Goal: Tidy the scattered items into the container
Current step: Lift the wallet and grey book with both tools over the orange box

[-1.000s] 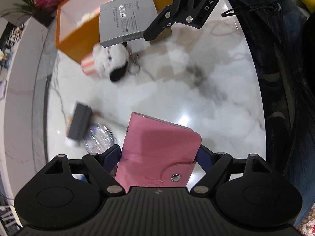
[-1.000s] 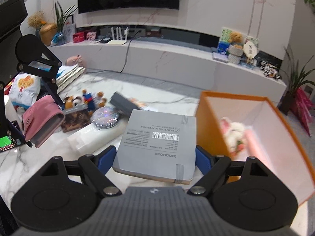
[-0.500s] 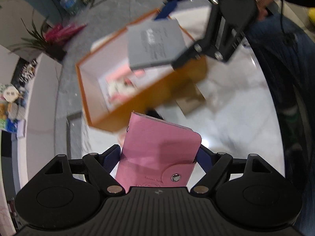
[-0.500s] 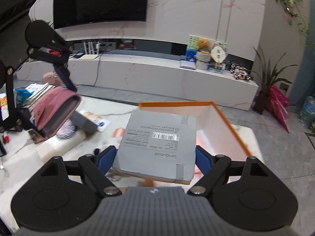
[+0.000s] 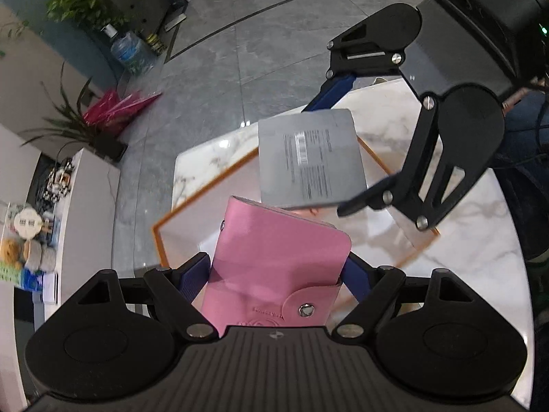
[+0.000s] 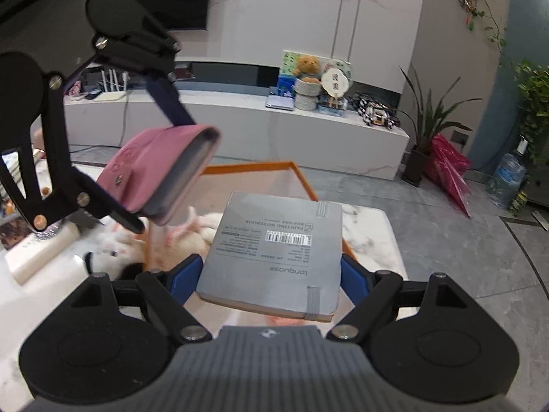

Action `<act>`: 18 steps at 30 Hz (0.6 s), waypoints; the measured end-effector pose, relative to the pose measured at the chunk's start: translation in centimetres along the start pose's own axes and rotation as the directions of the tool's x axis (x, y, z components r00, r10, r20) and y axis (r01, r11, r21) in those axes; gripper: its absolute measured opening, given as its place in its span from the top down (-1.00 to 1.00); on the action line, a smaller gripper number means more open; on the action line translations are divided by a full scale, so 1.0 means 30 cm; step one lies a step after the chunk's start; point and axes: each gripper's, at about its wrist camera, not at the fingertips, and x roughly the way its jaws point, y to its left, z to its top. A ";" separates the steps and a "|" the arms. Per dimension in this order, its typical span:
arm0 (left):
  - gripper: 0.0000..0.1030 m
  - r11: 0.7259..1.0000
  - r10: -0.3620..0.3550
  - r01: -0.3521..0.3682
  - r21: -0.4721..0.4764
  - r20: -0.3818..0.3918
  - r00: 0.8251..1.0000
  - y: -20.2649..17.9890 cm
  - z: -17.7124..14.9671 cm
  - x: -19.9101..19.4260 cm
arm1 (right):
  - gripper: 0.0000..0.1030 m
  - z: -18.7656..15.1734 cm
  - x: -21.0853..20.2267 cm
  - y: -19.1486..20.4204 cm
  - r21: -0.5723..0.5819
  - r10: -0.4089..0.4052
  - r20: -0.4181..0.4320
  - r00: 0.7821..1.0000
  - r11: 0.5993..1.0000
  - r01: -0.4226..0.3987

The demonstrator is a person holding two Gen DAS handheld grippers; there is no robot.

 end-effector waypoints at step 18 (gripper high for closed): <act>-0.86 0.976 -0.119 0.147 0.160 -0.170 0.978 -0.021 -0.010 0.324 | 0.81 -0.063 0.183 -0.087 -0.029 -0.004 -0.133 0.991 1.000 0.000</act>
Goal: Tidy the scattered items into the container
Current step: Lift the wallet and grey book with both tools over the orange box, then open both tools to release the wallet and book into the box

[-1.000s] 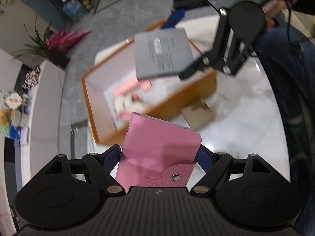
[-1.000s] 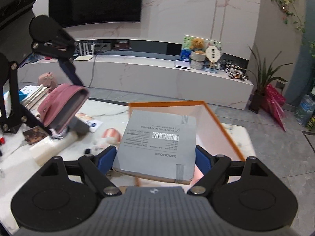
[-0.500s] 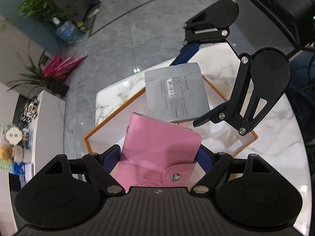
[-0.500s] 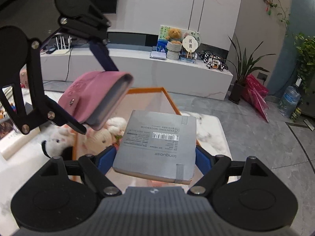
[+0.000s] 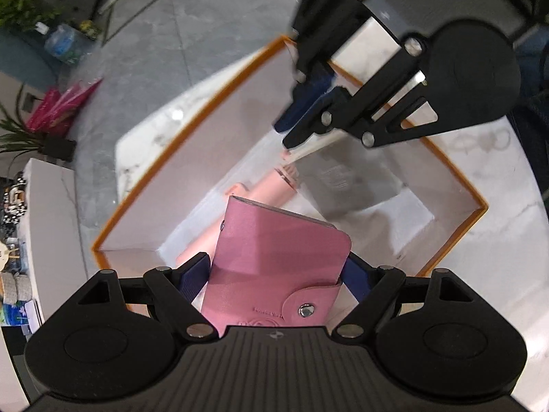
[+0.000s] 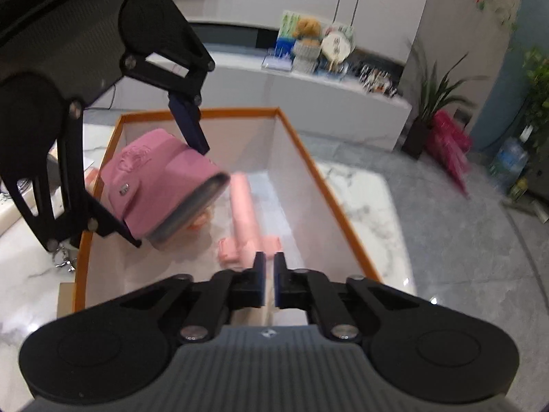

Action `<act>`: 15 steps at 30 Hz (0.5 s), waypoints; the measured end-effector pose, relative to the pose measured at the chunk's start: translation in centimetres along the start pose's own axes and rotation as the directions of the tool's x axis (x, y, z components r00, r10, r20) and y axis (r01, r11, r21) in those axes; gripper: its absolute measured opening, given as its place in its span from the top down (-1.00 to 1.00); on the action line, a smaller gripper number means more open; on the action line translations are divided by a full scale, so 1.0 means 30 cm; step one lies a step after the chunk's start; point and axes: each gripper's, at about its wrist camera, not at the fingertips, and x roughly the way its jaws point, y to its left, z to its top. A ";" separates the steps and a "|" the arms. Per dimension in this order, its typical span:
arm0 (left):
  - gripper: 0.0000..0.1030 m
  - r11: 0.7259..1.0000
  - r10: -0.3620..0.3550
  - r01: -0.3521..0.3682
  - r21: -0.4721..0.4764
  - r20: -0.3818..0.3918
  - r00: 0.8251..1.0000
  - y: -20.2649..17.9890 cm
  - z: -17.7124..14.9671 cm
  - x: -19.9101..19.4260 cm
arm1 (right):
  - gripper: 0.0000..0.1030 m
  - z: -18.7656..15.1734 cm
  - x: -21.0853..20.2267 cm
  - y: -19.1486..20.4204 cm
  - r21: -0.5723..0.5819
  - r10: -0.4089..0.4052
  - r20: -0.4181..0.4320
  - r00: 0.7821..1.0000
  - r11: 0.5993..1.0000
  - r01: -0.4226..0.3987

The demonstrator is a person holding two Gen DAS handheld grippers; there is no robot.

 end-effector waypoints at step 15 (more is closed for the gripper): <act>-0.89 0.996 -0.043 0.046 0.073 -0.042 0.998 -0.028 0.025 0.092 | 0.80 -0.024 -0.009 -0.025 0.018 -0.017 -0.005 1.000 1.000 0.017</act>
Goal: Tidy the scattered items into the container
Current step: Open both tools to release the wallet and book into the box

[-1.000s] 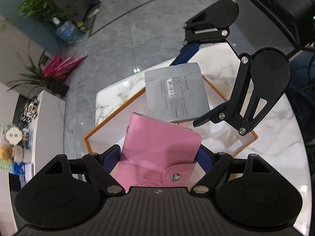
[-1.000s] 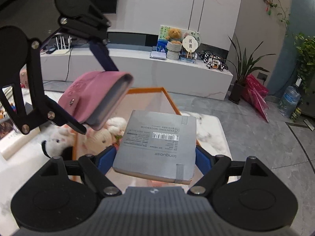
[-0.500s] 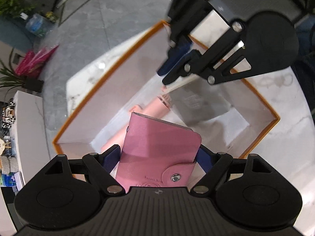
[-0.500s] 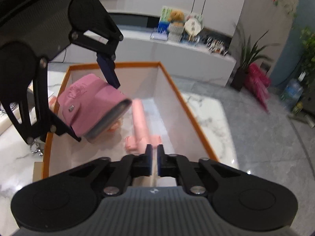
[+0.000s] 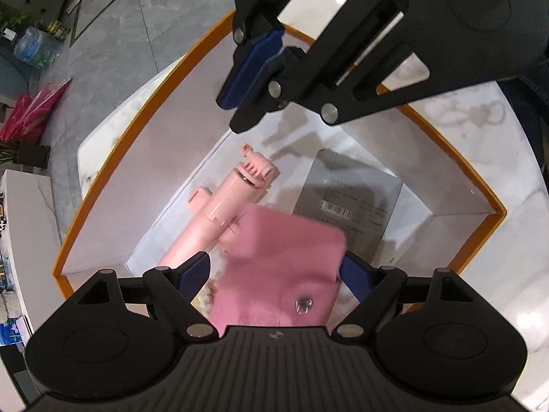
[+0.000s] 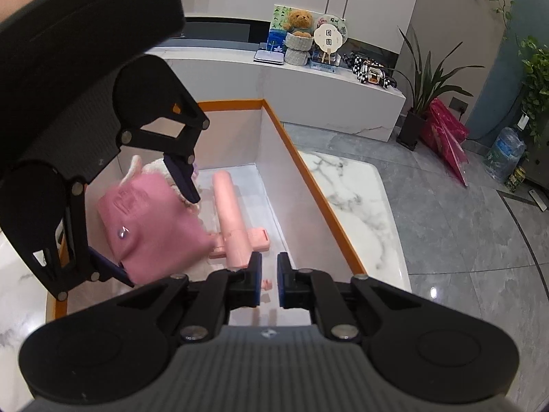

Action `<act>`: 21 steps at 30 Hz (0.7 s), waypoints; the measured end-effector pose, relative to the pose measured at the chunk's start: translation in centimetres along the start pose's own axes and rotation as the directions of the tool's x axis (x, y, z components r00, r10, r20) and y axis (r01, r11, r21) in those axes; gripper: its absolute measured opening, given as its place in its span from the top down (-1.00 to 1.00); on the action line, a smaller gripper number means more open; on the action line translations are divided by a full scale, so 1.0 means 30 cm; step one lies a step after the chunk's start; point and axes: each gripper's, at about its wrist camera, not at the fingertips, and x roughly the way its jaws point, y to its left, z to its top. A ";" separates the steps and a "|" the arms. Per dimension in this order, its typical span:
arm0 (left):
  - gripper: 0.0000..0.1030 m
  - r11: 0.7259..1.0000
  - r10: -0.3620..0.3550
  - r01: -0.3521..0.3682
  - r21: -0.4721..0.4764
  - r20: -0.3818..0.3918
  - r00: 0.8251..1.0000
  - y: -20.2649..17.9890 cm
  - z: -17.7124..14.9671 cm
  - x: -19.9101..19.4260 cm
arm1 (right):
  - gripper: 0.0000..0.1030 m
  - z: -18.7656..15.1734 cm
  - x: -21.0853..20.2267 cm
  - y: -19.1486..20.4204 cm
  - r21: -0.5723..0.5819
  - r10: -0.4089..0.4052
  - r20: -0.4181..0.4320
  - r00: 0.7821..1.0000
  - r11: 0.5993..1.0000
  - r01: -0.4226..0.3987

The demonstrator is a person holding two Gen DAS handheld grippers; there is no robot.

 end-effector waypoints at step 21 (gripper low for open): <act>-0.89 0.999 0.033 -0.033 -0.037 0.022 0.999 0.008 0.006 -0.072 | 0.51 0.004 -0.045 0.010 0.003 -0.001 0.018 1.000 1.000 0.001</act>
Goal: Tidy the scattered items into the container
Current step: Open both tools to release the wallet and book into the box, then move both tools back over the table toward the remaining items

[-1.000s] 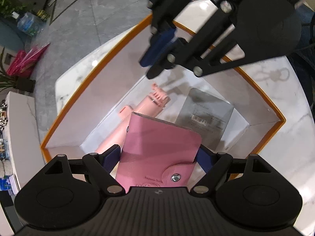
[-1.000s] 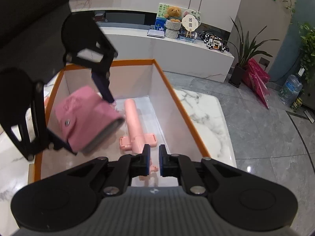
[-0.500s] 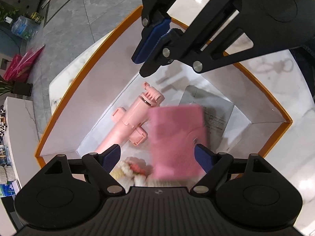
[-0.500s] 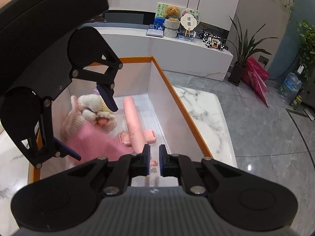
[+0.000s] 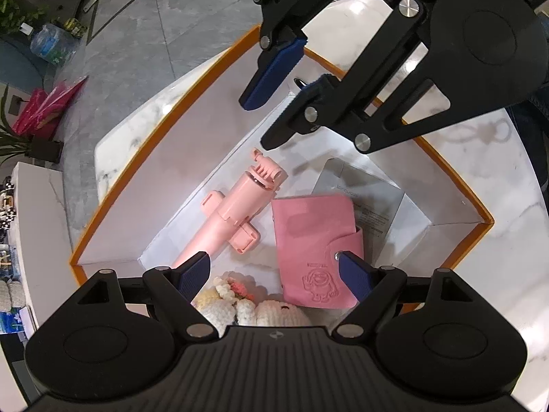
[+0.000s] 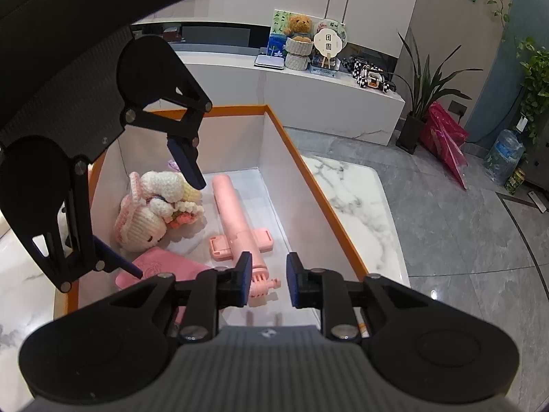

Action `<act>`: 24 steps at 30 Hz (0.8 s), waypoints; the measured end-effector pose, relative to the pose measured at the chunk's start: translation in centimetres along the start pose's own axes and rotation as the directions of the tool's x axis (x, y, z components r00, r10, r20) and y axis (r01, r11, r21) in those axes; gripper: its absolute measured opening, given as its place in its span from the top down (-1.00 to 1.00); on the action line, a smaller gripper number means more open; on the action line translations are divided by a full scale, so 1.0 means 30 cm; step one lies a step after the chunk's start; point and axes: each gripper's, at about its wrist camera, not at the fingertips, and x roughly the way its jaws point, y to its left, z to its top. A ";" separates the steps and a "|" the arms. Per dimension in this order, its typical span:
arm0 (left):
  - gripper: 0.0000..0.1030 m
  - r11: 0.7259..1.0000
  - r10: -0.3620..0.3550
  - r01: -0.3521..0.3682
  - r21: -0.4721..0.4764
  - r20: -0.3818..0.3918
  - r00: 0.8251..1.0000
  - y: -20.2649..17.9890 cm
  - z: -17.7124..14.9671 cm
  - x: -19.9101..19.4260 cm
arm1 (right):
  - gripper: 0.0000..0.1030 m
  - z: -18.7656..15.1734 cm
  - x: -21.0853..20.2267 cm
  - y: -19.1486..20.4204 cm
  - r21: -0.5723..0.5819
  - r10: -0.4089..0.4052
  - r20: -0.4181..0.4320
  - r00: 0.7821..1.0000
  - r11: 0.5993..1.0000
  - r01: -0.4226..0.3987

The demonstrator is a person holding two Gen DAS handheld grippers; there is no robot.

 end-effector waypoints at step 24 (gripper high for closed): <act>-0.89 0.976 0.191 -0.180 -0.121 0.084 0.978 -0.110 -0.128 -0.390 | 0.15 0.044 -0.257 0.084 -0.020 -0.031 0.110 0.993 0.999 0.033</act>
